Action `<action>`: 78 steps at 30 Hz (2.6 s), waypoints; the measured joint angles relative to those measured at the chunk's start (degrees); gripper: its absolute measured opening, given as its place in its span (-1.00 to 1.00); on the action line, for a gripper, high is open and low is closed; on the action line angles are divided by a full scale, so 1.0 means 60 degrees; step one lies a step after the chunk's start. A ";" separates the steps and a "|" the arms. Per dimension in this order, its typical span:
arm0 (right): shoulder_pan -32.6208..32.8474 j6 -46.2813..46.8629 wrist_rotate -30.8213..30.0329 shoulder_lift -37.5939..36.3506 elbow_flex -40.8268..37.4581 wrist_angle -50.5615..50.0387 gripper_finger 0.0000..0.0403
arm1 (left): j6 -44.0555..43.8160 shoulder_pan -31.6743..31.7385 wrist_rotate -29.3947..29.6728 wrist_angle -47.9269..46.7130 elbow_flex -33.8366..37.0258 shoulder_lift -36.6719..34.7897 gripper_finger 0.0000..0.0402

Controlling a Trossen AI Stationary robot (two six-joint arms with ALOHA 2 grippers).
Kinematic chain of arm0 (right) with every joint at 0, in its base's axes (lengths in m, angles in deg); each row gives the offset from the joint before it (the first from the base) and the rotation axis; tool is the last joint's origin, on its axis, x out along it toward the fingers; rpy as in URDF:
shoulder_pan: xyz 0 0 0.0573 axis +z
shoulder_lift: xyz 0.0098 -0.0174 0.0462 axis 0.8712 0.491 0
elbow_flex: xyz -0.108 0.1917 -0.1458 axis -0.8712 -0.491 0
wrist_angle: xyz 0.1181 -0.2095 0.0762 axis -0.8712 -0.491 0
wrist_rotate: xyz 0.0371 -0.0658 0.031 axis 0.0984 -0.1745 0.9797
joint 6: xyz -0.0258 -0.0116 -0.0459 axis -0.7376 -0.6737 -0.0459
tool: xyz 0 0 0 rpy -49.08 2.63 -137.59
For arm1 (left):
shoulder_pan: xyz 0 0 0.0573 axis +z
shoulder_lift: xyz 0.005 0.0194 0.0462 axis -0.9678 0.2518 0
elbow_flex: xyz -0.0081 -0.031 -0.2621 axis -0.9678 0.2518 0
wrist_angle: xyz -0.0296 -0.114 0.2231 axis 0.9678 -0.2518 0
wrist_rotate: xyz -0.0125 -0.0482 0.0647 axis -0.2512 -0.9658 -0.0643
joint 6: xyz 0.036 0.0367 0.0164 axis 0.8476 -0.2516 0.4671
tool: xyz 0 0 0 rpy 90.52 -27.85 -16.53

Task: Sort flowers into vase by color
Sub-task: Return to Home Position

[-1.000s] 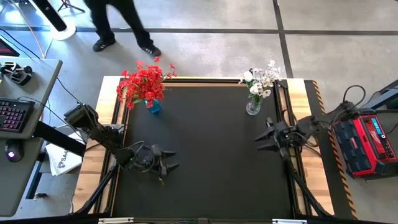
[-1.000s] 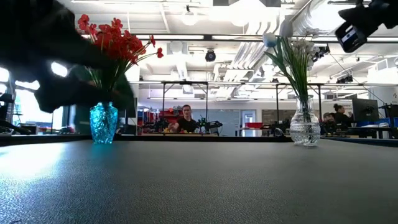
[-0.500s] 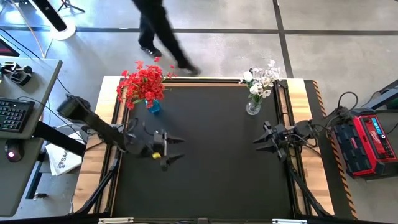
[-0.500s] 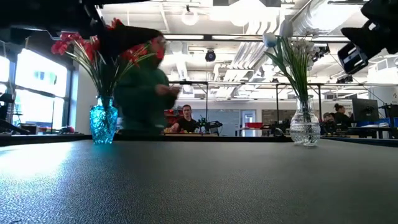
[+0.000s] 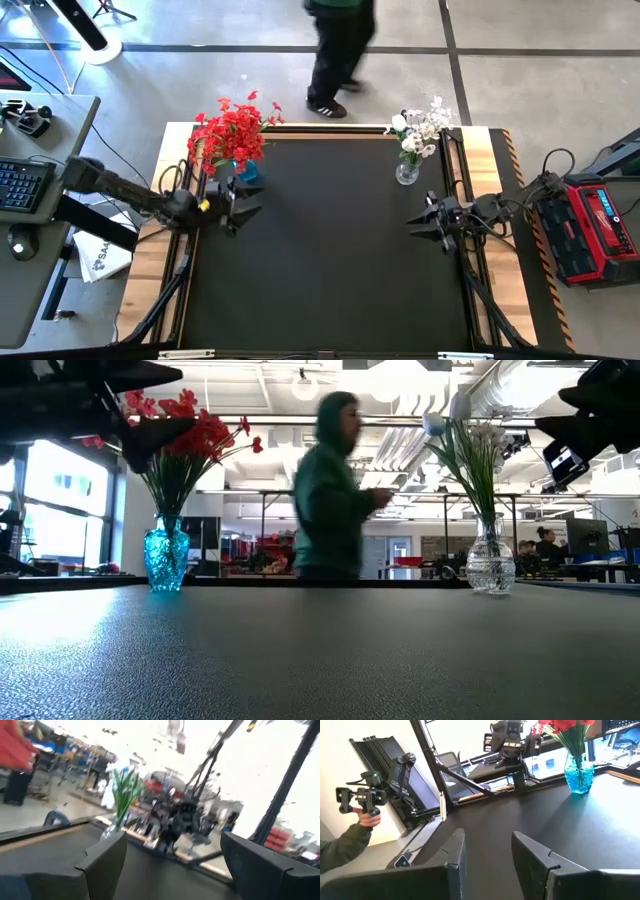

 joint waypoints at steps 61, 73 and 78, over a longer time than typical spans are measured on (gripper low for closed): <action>-0.5843 -0.2018 0.3690 -0.0484 -0.0699 0.2183 -0.48 | 0.0817 0.2863 -0.4684 -0.9277 0.0070 -0.7227 0.54; -0.4951 -0.2026 0.3157 -0.0484 -0.0699 0.0611 -0.48 | 0.1032 0.2863 -0.4685 -0.9283 0.0070 -0.7227 0.54; -0.4814 -0.3230 0.3149 -0.0488 -0.0699 0.0842 -0.48 | 0.1032 0.2863 -0.4685 -0.9287 0.0070 -0.7227 0.54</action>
